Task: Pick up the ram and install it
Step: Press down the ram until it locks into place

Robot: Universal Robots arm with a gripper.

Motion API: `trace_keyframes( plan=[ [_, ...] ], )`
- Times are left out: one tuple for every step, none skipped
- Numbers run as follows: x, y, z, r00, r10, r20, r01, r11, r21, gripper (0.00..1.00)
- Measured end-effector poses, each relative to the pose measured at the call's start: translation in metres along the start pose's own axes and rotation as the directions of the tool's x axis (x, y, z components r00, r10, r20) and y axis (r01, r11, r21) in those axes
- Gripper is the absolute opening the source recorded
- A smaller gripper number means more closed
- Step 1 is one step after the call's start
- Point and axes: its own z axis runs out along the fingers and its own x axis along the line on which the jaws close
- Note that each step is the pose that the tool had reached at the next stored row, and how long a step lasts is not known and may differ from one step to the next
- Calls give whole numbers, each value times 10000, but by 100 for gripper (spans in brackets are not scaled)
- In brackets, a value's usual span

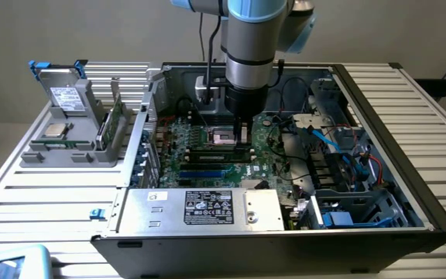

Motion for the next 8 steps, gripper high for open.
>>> trace_keyframes(
  plan=[
    [0,0,1,10000,0,-2,0,10000,-1,11],
    [0,0,3,10000,0,-2,0,10000,-1,11],
    [0,0,5,10000,0,1,0,10000,0,11],
    [0,0,7,10000,-1,2,1,10000,0,11],
    [0,0,8,10000,-1,1,1,10000,-1,11],
    [0,1,8,10000,-1,0,1,10000,-1,11],
    [0,2,8,10000,0,-1,0,10000,-1,11],
    [-1,2,-1,10000,0,10,0,10000,2,11]
  ],
)
